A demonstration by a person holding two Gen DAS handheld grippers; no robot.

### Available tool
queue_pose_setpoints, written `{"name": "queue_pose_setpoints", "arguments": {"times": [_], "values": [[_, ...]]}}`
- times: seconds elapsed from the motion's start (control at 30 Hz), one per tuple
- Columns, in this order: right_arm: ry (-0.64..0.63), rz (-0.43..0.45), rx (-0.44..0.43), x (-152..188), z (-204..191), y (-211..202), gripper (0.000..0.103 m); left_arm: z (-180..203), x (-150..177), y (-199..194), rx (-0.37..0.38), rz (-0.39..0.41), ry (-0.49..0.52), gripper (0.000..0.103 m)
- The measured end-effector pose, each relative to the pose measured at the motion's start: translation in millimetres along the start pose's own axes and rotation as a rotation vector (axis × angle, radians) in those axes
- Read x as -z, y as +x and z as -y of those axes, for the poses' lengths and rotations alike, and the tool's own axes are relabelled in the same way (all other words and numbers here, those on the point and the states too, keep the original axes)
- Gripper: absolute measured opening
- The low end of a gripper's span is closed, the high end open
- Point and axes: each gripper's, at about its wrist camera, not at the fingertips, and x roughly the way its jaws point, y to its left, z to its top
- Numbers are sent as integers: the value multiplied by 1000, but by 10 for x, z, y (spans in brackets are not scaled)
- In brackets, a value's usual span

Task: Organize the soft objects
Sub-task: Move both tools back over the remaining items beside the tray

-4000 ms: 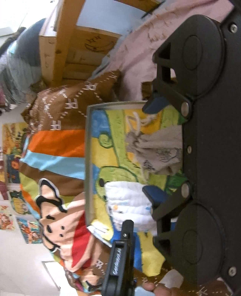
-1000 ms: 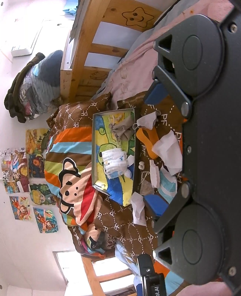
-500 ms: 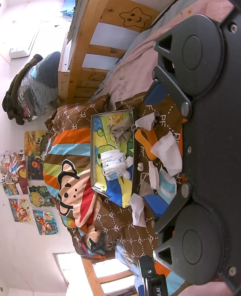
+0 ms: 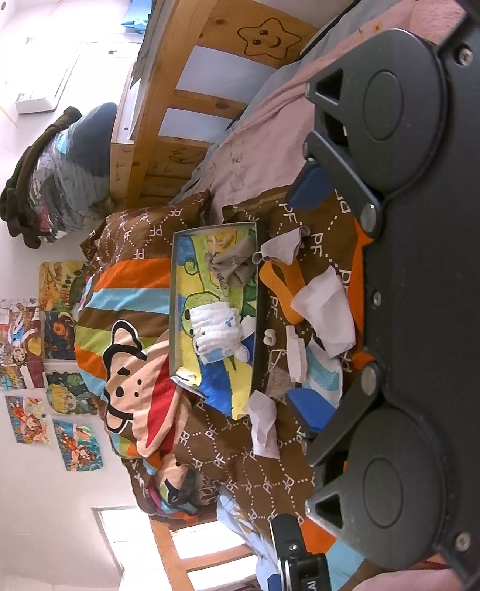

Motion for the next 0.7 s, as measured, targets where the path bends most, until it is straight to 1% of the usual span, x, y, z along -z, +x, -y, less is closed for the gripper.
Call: {"name": "queue_pose_setpoints", "arguments": {"times": [0.23,0.43,0.7], "values": [[-45,-47,18,5,-56,87,103,19,3,21,8,-20,4,102],[-82,-111,36,18,-130,214,103,14,13,77,12,-45,-4,102],[-111,-140,45,46,-173,295,103,-31,26,195,3,-83,-40,102]]}}
